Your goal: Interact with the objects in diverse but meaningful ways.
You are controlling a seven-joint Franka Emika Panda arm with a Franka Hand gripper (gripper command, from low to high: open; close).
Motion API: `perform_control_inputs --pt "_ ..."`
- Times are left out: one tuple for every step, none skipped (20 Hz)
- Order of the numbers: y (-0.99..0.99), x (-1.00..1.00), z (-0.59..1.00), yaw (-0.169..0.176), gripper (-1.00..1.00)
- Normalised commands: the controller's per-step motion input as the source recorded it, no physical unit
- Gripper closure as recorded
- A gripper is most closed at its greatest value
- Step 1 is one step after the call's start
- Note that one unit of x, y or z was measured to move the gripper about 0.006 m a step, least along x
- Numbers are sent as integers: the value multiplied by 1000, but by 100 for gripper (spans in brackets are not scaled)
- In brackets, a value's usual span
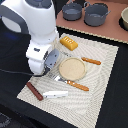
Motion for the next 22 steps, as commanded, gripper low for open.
perform_control_inputs --pt "-263 -194 -511 -27 100" --pt "-223 -169 -497 -27 100" --pt "-203 -129 -483 -21 100" --pt "-217 -157 -514 -23 100" --pt "-206 -146 -469 -21 100" --pt "-137 -71 -320 -11 100" --pt "-43 0 0 0 100" --pt "74 0 680 11 100" --pt "406 349 1000 43 100" --pt "457 489 1000 96 100" --pt "394 400 1000 120 100" --pt "417 400 1000 120 100" --pt "466 517 1000 113 100" --pt "500 517 1000 107 100" --pt "506 506 1000 102 100" --pt "529 549 943 109 100" --pt "566 569 840 117 100" --pt "554 754 789 120 100" --pt "537 774 720 118 100" --pt "514 803 686 115 100" --pt "514 826 631 108 100" --pt "500 851 554 100 100"
